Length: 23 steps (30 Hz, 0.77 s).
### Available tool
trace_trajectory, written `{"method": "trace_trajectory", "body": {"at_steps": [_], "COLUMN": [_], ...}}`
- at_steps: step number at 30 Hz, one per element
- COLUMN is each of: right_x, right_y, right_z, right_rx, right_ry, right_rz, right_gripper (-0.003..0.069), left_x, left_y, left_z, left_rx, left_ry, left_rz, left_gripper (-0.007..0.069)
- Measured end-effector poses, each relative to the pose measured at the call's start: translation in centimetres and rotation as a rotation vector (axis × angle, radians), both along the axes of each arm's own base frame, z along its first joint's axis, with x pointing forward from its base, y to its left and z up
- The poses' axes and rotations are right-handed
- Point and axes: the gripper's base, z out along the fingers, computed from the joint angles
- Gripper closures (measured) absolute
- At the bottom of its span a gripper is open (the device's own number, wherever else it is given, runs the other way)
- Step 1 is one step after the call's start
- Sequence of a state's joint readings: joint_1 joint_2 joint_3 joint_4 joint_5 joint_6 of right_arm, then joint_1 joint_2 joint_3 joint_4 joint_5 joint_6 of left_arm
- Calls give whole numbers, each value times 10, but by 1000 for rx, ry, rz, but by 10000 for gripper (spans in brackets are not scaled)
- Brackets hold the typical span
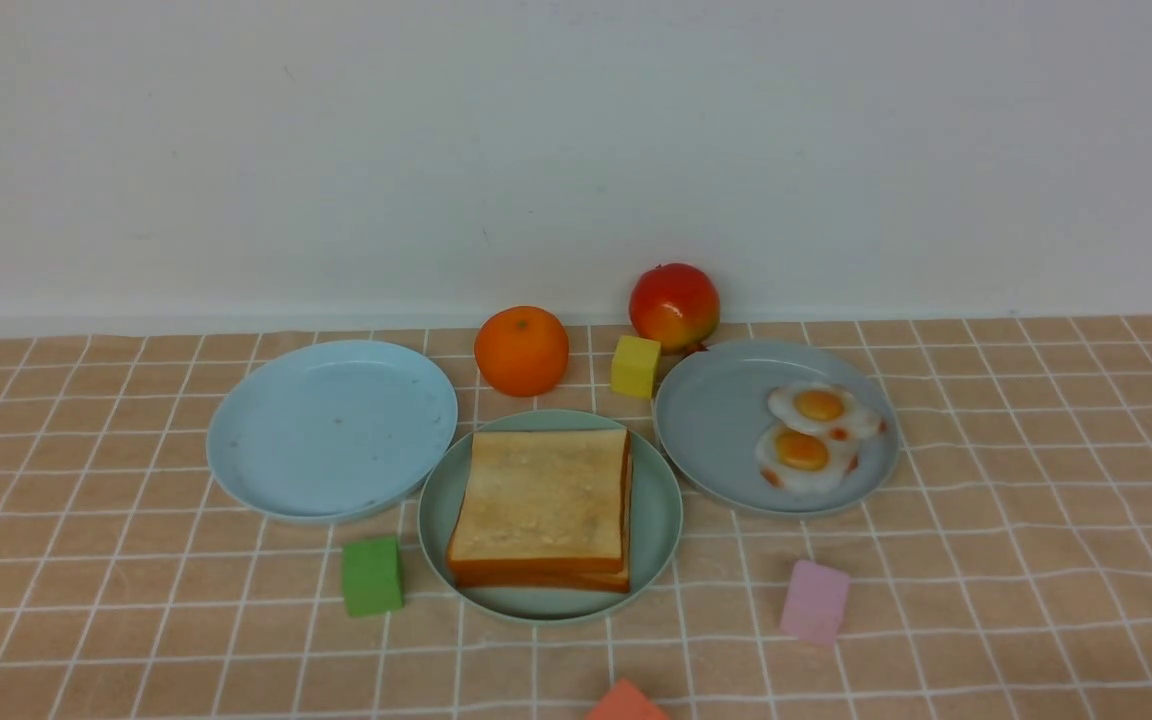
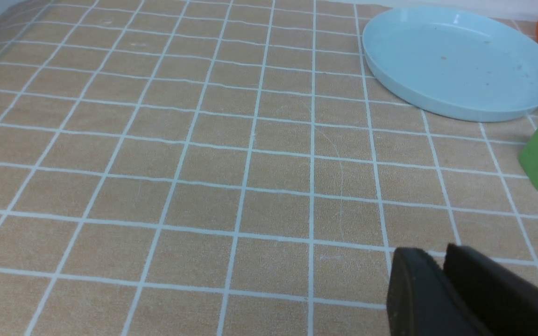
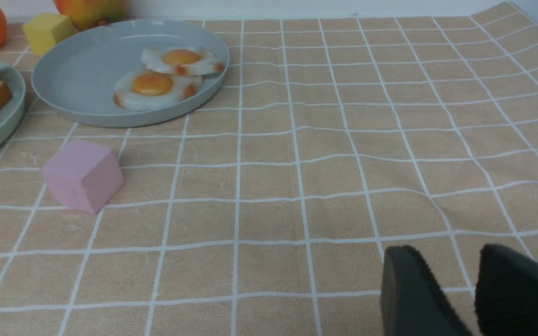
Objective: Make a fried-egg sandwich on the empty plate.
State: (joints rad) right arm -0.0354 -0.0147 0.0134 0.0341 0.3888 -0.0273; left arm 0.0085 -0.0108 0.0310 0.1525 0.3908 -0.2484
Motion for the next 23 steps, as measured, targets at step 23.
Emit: {"method": "trace_trajectory", "body": {"at_steps": [23], "right_x": [0], "right_y": [0], "right_z": [0], "right_rx": [0], "right_ry": [0], "right_rz": [0], "right_gripper": [420], "left_x": [0], "left_y": [0], "left_z": [0], "left_rx": [0], "left_ry": [0], "left_rz": [0], "left_gripper": [501]}}
